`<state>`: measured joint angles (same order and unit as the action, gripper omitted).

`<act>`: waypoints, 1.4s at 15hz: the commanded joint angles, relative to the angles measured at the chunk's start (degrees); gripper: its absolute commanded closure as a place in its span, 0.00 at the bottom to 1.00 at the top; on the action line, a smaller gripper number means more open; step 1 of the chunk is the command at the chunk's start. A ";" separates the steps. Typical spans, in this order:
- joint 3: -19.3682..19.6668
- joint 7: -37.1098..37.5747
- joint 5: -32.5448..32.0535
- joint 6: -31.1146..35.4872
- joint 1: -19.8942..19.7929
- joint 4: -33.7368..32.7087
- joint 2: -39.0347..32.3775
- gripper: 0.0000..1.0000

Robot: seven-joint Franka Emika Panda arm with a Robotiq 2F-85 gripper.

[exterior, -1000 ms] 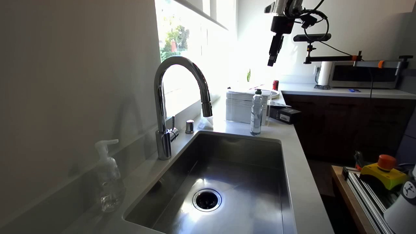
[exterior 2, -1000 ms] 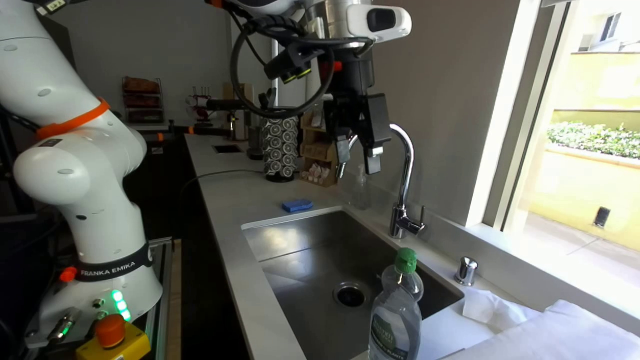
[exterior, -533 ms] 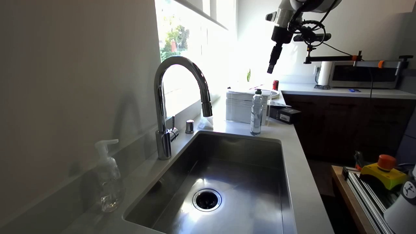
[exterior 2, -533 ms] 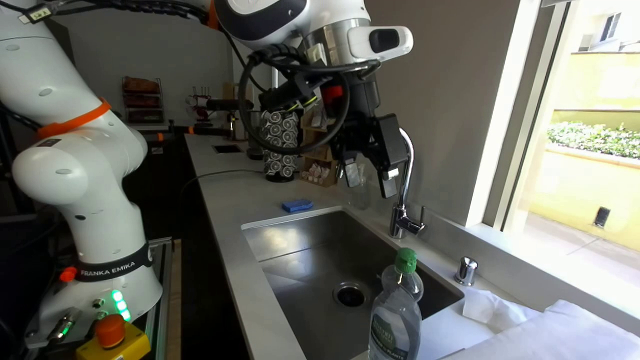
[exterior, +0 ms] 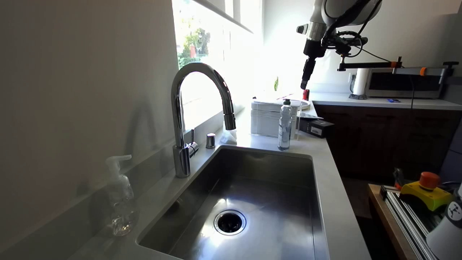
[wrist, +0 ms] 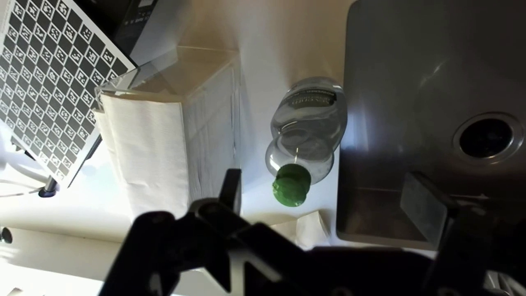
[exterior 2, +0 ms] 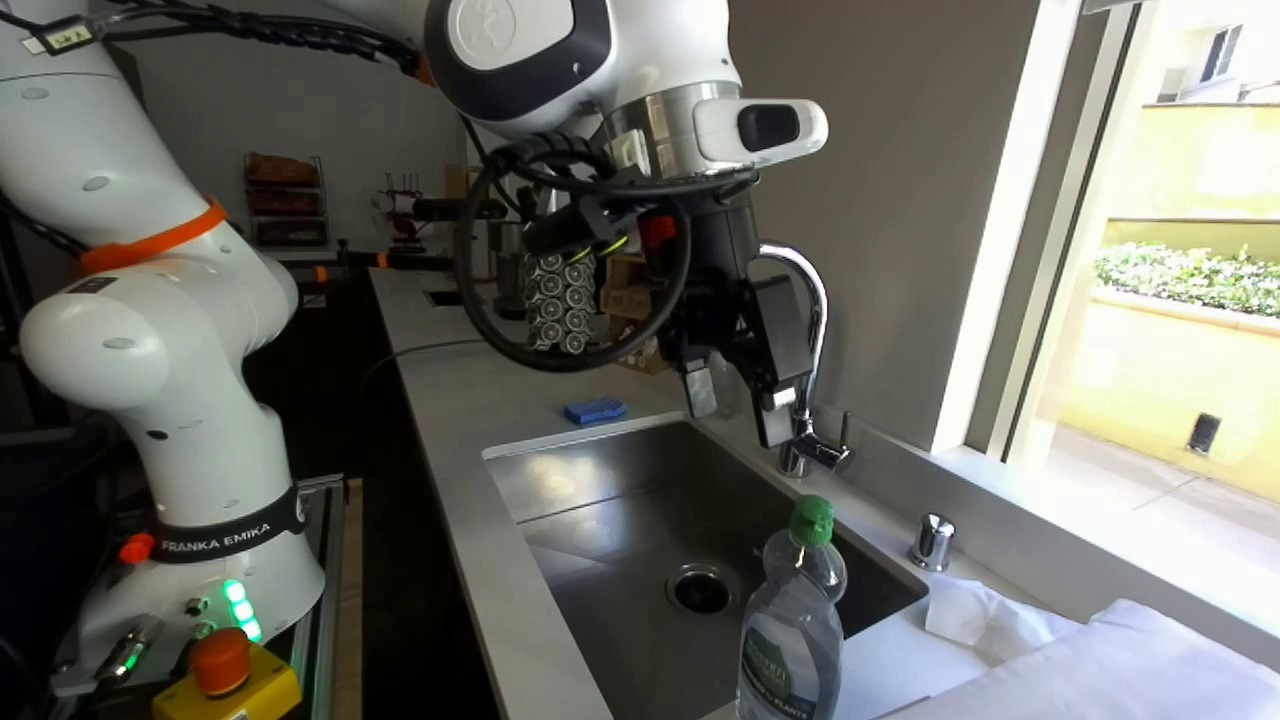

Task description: Open the cap of the bottle

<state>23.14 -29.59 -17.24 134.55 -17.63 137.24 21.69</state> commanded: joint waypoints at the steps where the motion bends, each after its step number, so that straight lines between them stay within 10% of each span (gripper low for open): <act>1: -0.08 -0.02 0.05 -0.09 -0.06 -0.08 -0.08 0.00; 9: -2.30 7.20 -13.25 11.59 -4.09 1.08 -6.15 0.00; 21: -2.79 11.87 -15.33 20.60 -4.73 2.07 -10.64 0.00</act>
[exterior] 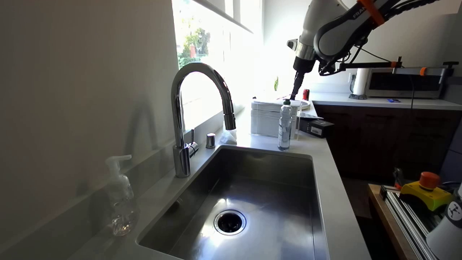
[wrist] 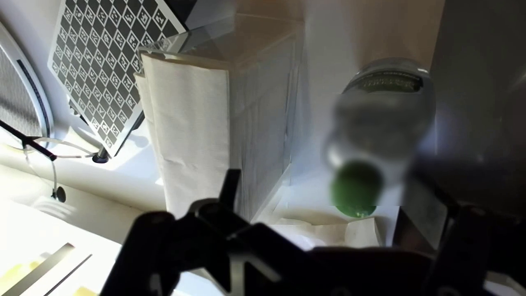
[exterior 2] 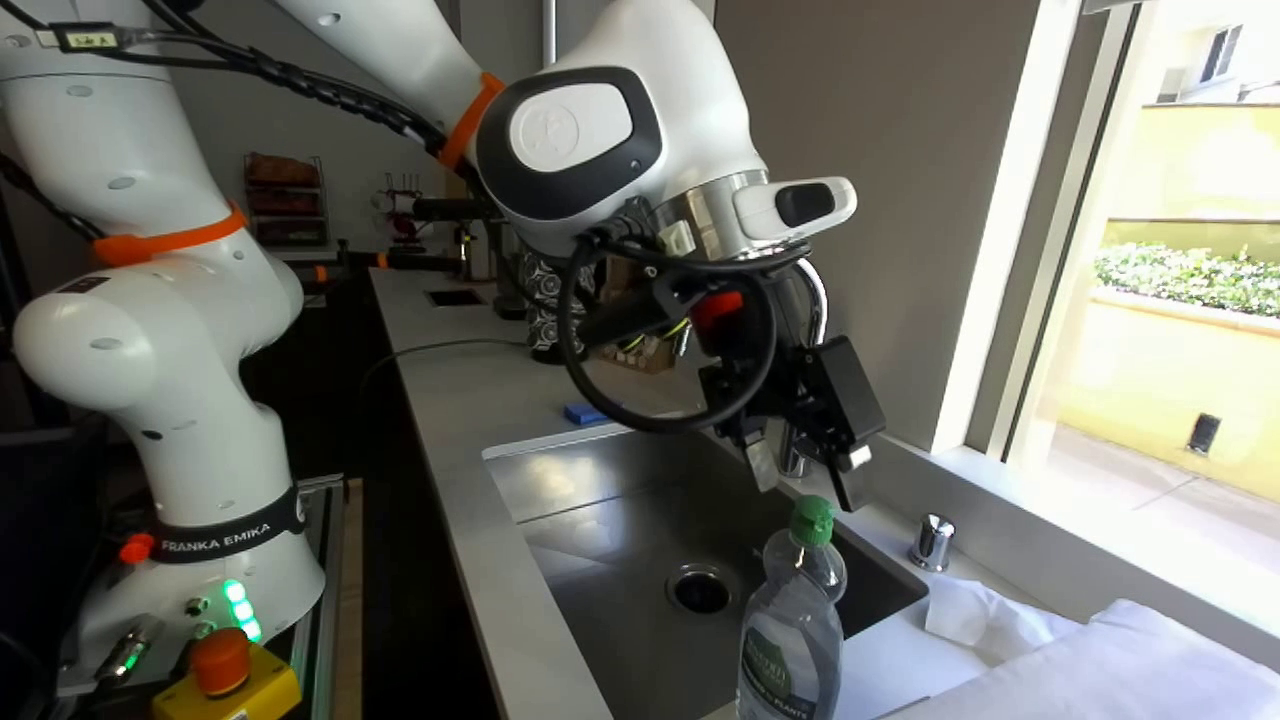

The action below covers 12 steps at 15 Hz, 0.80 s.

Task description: Open the cap of the bottle

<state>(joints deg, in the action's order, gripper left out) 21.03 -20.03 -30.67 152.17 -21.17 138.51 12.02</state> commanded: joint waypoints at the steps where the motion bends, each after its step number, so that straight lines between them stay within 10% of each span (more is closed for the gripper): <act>1: -0.69 2.48 -1.89 3.50 -1.25 0.79 -1.23 0.00; 12: -0.92 3.87 -2.61 6.23 -1.64 0.63 -2.66 0.08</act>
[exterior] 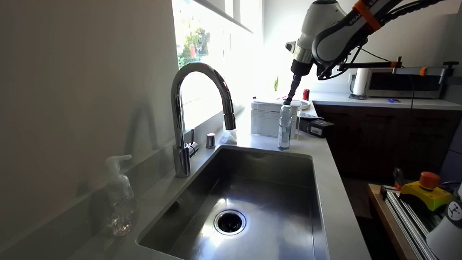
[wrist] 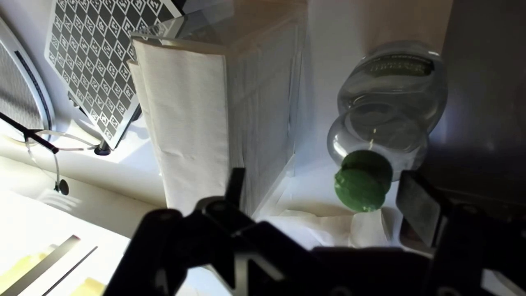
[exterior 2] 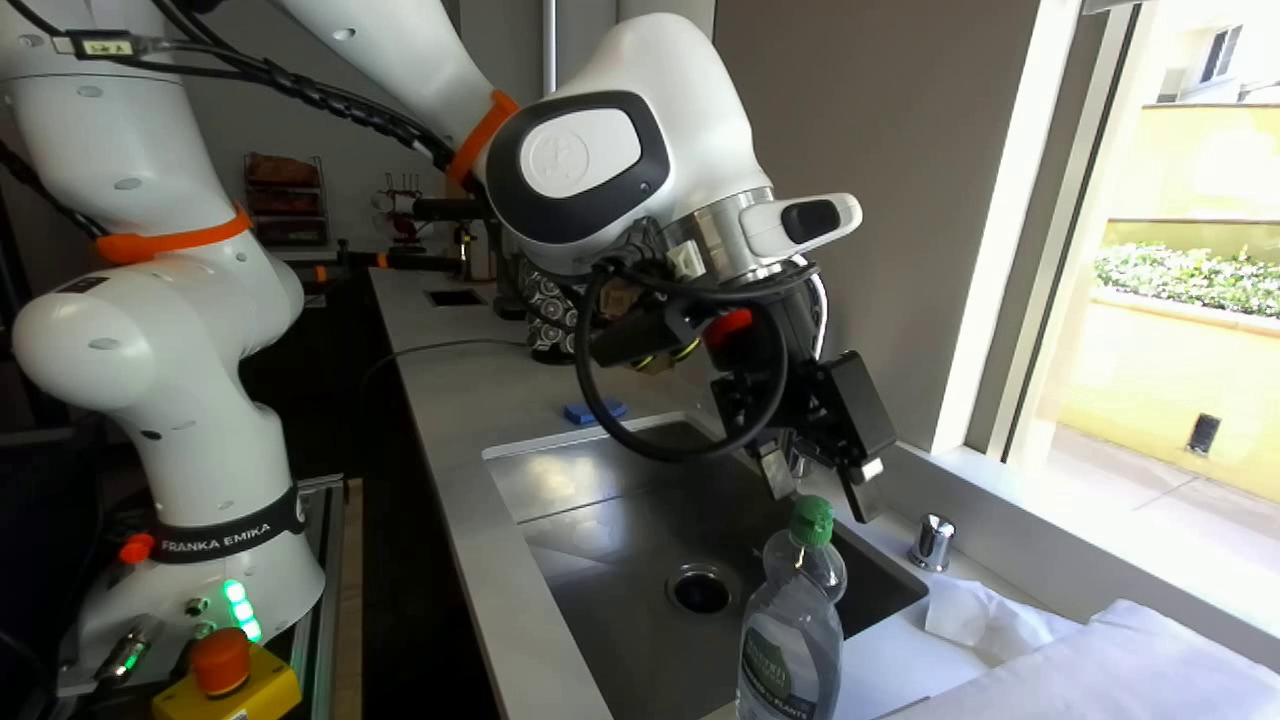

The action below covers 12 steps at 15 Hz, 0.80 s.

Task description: Open the cap of the bottle

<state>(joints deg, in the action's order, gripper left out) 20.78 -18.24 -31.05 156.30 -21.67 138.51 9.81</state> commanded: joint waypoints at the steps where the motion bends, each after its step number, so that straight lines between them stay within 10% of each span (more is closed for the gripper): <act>1: -0.68 2.19 -2.28 2.07 -1.17 0.60 -0.49 0.10; 12: -0.36 2.07 -2.96 2.36 -1.75 0.76 -0.13 0.12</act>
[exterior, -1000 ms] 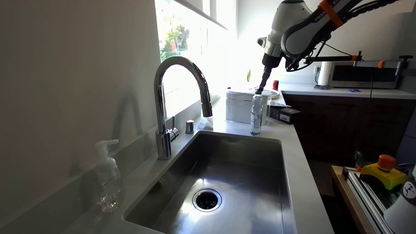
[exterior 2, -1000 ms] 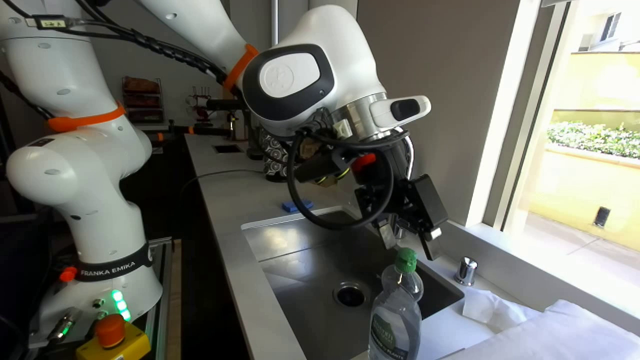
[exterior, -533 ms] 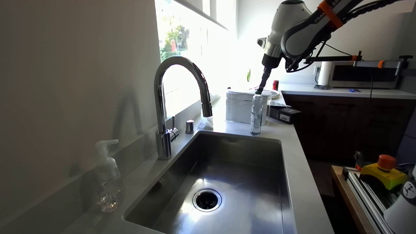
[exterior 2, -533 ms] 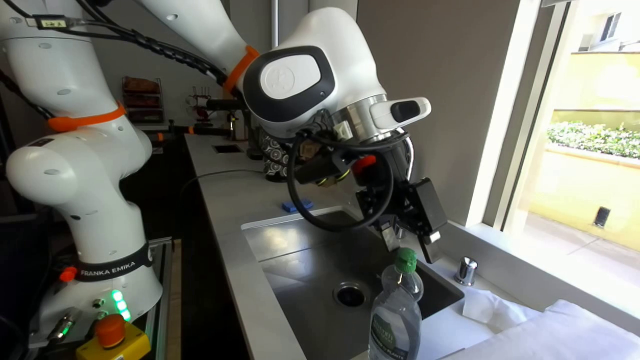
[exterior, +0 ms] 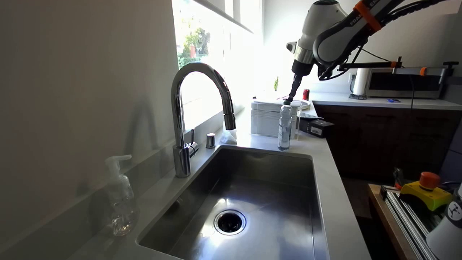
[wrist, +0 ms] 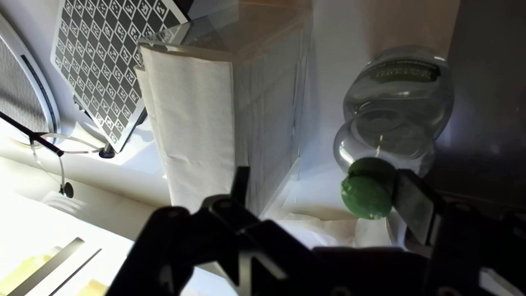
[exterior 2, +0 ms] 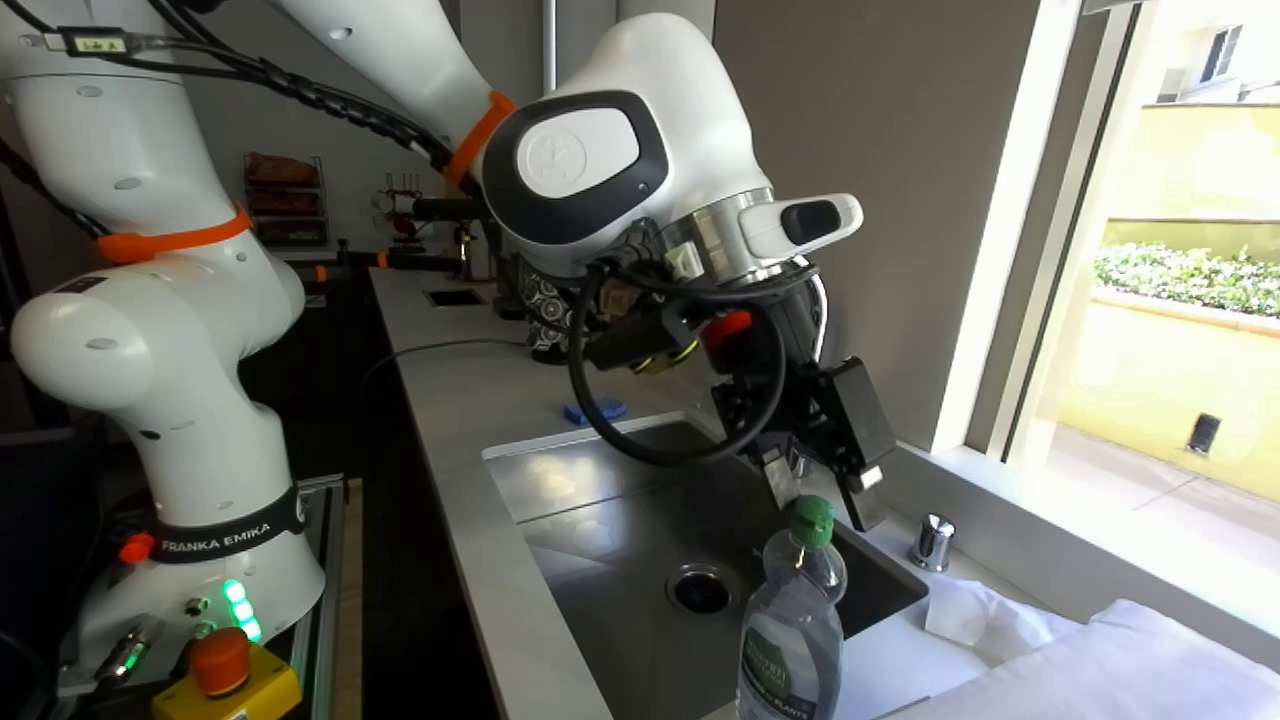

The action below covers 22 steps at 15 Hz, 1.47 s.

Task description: Open the cap of the bottle

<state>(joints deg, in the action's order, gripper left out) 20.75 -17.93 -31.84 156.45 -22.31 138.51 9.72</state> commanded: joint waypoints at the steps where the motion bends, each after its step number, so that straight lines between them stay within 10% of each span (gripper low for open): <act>1: -0.30 1.74 -2.14 2.24 -1.16 0.73 -0.03 0.12; 22: -0.59 2.81 -2.01 3.74 -1.43 0.11 0.73 0.16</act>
<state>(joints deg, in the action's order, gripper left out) 20.72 -16.97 -31.97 158.56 -22.75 138.09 9.88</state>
